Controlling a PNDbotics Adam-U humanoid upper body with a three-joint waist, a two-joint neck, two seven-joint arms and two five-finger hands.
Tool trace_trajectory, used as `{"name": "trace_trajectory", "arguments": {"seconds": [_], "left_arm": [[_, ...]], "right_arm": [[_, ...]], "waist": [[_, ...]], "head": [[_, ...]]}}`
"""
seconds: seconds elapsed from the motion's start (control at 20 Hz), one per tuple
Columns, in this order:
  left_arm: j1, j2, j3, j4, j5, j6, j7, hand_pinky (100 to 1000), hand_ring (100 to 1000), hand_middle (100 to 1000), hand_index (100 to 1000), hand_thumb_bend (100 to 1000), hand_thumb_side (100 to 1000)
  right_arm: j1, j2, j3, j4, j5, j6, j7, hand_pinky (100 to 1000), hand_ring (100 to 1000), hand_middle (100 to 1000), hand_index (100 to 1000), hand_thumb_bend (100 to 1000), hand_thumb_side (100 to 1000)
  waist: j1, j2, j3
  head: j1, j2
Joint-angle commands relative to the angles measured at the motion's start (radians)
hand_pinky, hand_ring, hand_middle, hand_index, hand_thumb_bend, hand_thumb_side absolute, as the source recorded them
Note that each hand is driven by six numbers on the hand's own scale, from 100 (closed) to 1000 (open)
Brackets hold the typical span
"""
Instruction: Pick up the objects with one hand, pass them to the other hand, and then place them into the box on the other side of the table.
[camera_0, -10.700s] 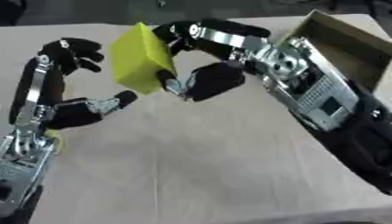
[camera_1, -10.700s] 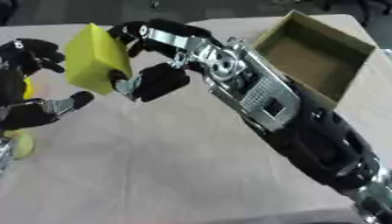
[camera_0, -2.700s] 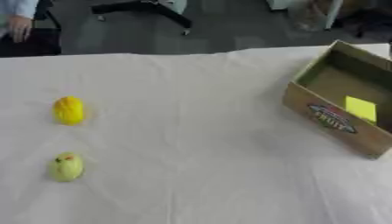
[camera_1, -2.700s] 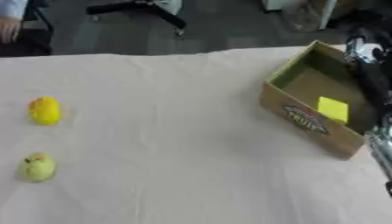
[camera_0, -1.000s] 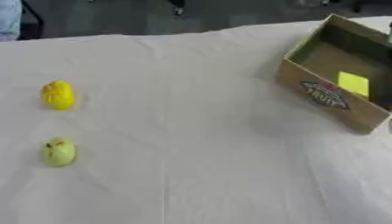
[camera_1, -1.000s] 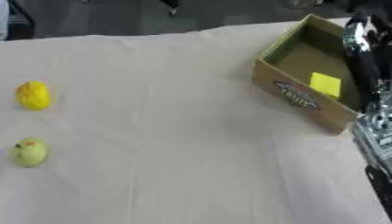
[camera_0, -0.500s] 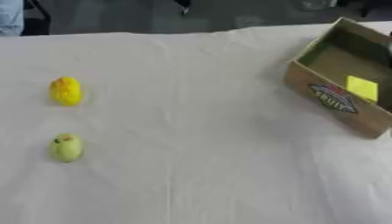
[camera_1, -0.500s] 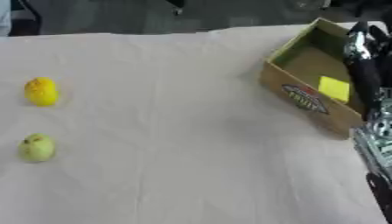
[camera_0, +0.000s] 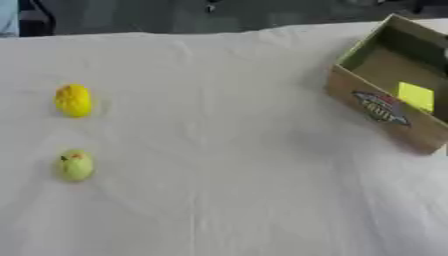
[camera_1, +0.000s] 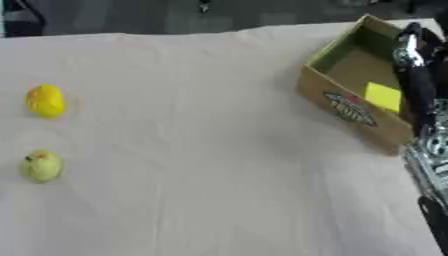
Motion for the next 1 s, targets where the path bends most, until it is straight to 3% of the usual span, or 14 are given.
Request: {"name": "trace_trajectory", "arguments": {"seconds": [0.05, 0.1, 0.15, 0.55, 0.7, 0.8, 0.95, 1.0], "left_arm": [[-0.005, 0.033, 0.016, -0.019, 0.005, 0.007, 0.001, 647, 705, 633, 772, 597, 480], [-0.004, 0.034, 0.016, -0.019, 0.007, 0.008, 0.001, 648, 705, 632, 770, 560, 501], [-0.004, 0.035, 0.016, -0.018, 0.01, 0.01, 0.002, 650, 705, 630, 766, 528, 463], [-0.001, 0.042, 0.013, -0.012, 0.032, 0.018, -0.002, 650, 706, 635, 771, 552, 492], [0.001, 0.04, 0.004, -0.005, 0.096, 0.013, -0.012, 714, 764, 680, 798, 551, 505], [0.004, 0.041, 0.001, 0.001, 0.141, 0.01, -0.029, 732, 763, 676, 802, 510, 539], [0.007, 0.047, 0.001, 0.008, 0.183, 0.019, -0.049, 785, 786, 700, 828, 513, 604], [0.007, 0.048, 0.0, 0.011, 0.197, 0.027, -0.058, 765, 779, 706, 837, 520, 636]], "right_arm": [[-0.01, -0.018, -0.007, -0.022, -0.002, 0.0, 0.009, 1000, 944, 969, 1000, 100, 548], [-0.01, -0.017, -0.007, -0.022, -0.003, 0.003, 0.01, 1000, 944, 967, 1000, 100, 549], [-0.01, -0.017, -0.007, -0.022, -0.004, 0.004, 0.011, 1000, 945, 964, 1000, 100, 550], [-0.008, -0.019, -0.007, -0.022, -0.006, 0.011, 0.021, 1000, 946, 959, 1000, 100, 545], [-0.008, -0.02, -0.006, -0.022, -0.005, 0.016, 0.026, 1000, 947, 959, 1000, 100, 542], [-0.009, -0.022, -0.007, -0.022, -0.008, 0.019, 0.027, 1000, 948, 960, 1000, 100, 543], [-0.01, -0.025, -0.007, -0.022, -0.015, 0.017, 0.029, 1000, 952, 963, 1000, 100, 545], [-0.009, -0.026, -0.007, -0.022, -0.018, 0.017, 0.031, 1000, 953, 965, 1000, 100, 546]], "waist": [[0.0, -0.01, -0.001], [0.0, -0.01, -0.001], [-0.001, -0.01, -0.002], [-0.005, -0.011, -0.008], [-0.006, -0.011, -0.01], [-0.006, -0.013, -0.01], [-0.005, -0.014, -0.012], [-0.005, -0.015, -0.012]], "head": [[-0.005, -0.009], [-0.006, -0.01], [-0.007, -0.01], [0.0, -0.018], [0.002, -0.016], [0.002, -0.007], [0.006, 0.002], [0.008, 0.004]]}}
